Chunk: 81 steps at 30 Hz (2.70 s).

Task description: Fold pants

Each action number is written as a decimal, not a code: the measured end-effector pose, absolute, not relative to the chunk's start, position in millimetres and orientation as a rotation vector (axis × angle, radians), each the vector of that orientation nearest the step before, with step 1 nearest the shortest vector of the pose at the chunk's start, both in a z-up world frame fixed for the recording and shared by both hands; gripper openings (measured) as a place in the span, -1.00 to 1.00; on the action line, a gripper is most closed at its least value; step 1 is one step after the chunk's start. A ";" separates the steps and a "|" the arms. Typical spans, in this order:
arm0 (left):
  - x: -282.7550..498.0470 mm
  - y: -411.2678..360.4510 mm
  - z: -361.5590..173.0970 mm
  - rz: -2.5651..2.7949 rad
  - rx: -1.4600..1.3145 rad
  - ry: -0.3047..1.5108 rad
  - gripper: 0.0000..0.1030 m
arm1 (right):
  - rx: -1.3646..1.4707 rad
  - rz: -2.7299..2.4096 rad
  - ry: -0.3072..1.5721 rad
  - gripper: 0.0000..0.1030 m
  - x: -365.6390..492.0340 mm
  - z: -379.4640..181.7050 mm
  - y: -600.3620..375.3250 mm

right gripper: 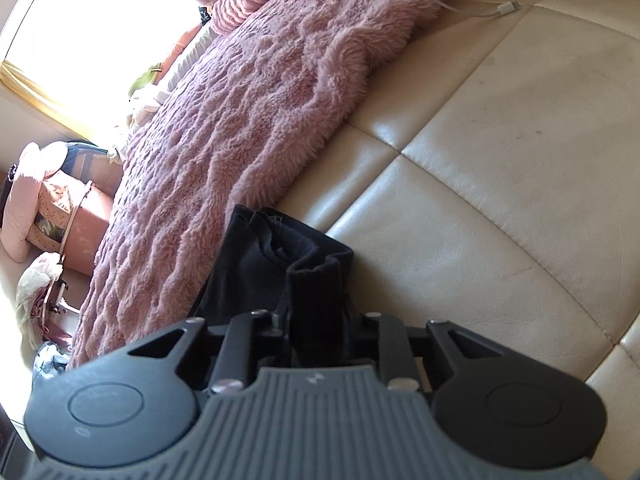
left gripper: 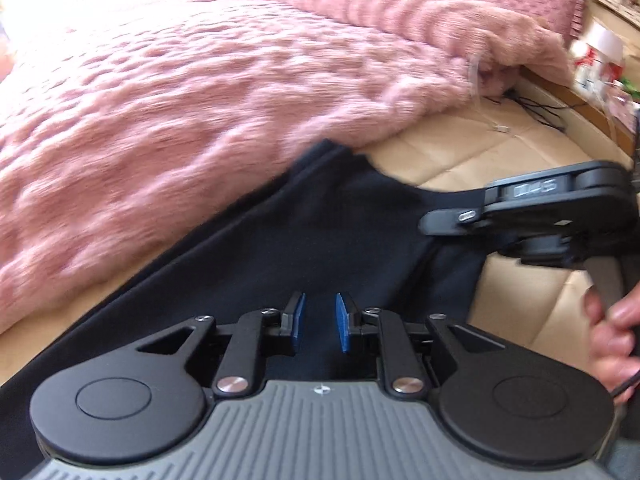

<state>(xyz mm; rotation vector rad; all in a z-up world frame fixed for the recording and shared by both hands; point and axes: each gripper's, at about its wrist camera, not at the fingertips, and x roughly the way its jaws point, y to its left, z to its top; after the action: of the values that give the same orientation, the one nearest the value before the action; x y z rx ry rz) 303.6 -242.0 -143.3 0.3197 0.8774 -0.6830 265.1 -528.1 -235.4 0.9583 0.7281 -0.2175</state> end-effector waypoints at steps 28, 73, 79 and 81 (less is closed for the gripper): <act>373.5 -172.0 -154.1 -0.460 0.283 0.902 -0.59 | 0.647 0.061 0.546 -0.71 263.3 -103.4 -466.8; 256.7 75.3 -103.4 -0.237 -0.066 0.986 -0.62 | 0.157 0.405 0.643 -0.71 287.4 -82.8 -224.4; 252.4 99.0 -113.6 -0.223 -0.180 0.986 -0.62 | -0.071 0.509 0.894 -0.72 291.4 -176.2 -132.6; 255.4 102.3 -118.9 -0.238 -0.196 0.986 -0.59 | -0.104 0.506 0.884 -0.71 287.8 -180.6 -126.5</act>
<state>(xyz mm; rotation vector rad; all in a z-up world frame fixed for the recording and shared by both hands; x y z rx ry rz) 255.4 102.3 -118.9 -0.1958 0.9859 -0.2383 287.8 -126.5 -180.6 -0.1036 0.8845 0.5062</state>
